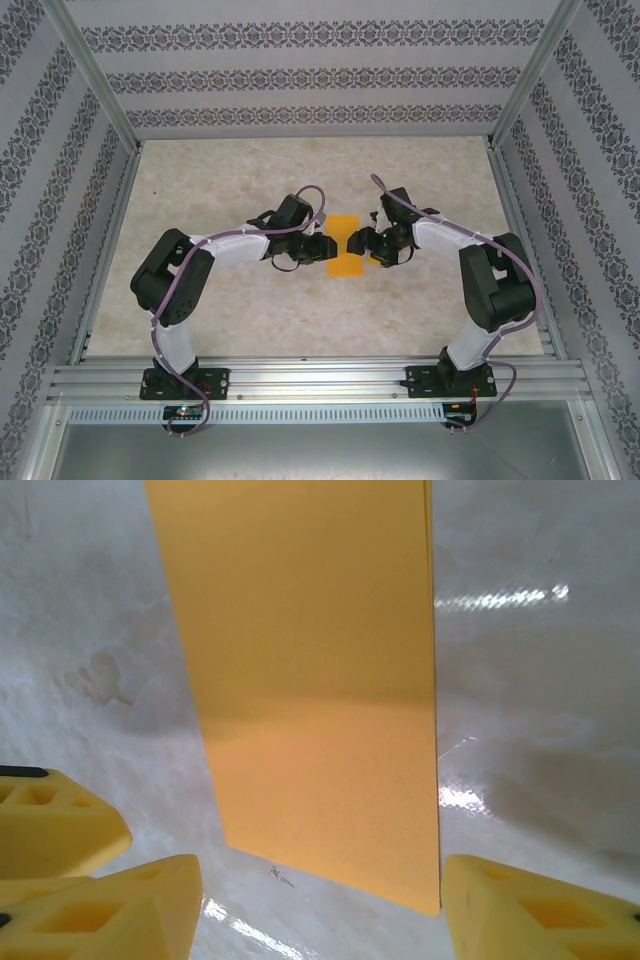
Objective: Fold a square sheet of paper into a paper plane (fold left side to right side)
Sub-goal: Fold the triangle a second time at the center of the table.
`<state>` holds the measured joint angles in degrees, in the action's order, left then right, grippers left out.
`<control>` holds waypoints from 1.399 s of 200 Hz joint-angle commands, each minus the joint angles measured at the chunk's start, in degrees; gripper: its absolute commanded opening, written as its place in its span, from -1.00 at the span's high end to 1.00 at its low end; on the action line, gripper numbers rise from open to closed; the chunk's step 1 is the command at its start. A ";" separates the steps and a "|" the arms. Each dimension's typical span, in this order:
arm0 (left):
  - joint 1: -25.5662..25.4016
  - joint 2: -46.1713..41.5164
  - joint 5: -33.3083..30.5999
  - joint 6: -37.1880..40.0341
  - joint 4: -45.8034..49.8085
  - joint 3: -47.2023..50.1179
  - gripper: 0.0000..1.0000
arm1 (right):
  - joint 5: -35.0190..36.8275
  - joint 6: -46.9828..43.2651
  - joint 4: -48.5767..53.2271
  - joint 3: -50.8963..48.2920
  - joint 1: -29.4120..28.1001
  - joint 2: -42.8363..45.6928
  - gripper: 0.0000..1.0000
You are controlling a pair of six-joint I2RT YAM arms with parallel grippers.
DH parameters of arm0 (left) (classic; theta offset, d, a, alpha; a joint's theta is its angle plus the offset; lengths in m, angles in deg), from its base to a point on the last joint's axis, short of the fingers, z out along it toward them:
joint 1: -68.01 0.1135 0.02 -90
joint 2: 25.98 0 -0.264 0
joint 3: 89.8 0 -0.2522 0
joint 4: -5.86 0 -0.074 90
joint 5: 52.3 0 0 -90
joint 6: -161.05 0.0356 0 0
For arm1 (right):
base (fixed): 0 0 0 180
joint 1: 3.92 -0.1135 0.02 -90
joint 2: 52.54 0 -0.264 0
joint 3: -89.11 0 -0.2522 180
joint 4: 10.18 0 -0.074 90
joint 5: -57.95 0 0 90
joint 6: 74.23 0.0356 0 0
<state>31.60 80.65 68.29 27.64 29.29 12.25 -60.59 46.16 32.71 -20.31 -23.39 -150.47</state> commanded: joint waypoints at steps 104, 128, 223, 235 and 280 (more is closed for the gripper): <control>-0.61 5.30 2.11 -3.36 -3.35 1.95 0.49 | 4.63 1.42 0.76 1.28 -3.77 -4.80 -0.30; -0.64 5.66 1.80 -3.26 -3.18 1.87 0.52 | 3.13 2.06 -0.41 1.03 -4.26 -4.90 -0.29; -1.28 7.16 -0.65 -2.34 -0.48 1.49 0.57 | -1.46 4.77 -4.92 1.19 -4.24 -3.50 -0.27; -1.30 7.19 -0.66 -2.30 -0.52 1.55 0.57 | -1.76 4.96 -5.21 1.13 -4.28 -3.34 -0.27; -1.30 7.16 -0.80 -2.25 -0.46 1.52 0.58 | -2.74 5.71 -6.19 1.09 -4.37 -2.36 -0.27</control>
<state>31.32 86.22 68.77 25.08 28.15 13.70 -60.06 50.84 30.24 -19.74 -27.08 -153.92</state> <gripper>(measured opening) 0.212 0.634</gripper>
